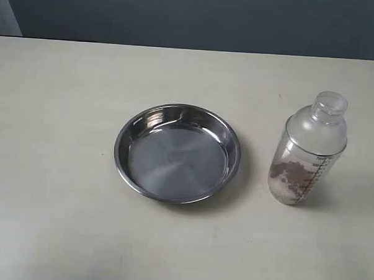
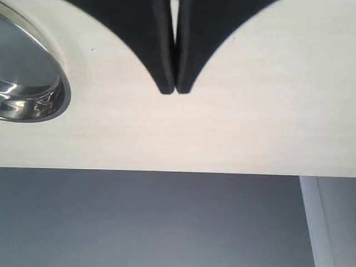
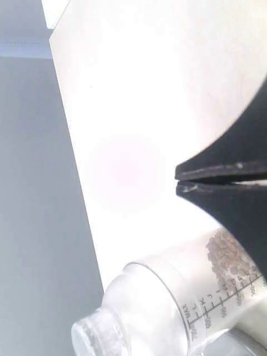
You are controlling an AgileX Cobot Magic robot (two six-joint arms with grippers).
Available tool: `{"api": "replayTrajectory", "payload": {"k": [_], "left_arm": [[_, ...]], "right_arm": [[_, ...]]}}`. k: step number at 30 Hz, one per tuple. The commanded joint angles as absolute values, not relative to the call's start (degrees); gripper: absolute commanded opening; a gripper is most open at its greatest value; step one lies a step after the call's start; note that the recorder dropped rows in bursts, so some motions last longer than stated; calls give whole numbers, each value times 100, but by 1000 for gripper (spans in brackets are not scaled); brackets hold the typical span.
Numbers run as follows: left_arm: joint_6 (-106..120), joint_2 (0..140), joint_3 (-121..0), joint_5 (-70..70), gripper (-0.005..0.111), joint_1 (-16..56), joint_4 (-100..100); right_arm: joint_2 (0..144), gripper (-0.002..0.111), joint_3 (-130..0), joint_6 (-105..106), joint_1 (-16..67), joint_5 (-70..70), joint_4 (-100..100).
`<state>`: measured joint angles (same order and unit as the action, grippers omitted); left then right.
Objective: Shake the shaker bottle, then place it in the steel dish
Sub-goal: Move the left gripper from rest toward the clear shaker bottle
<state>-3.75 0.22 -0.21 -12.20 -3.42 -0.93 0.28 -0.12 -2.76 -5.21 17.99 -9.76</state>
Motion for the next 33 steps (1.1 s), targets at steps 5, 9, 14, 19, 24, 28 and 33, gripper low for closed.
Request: {"api": "replayTrajectory", "payload": {"k": [5,9,14,19,24,28,33], "left_arm": [[-585,0,0,-277,0,-312,-778],[-732,0,0,-173,0,-312,-1981],[-747,0,0,-227,0,-312,-2368],[-747,0,0,149,0,-243,-2903],[-731,404,-677,128,0,139,-2544],[-731,1632,-1339,478,1,716,-1698],[-754,3284,-2162,1488,1,1880,326]], "right_arm": [[0,-1,0,-277,-524,1758,-966],[0,-1,0,-277,-524,1758,-966],[0,-1,0,-277,-524,1758,-966],[0,-1,0,-277,-524,1758,-966],[0,-1,0,-277,-524,1758,-966],[0,-1,0,-277,-524,1758,-966],[0,-1,0,-277,-524,1758,-966]]}}
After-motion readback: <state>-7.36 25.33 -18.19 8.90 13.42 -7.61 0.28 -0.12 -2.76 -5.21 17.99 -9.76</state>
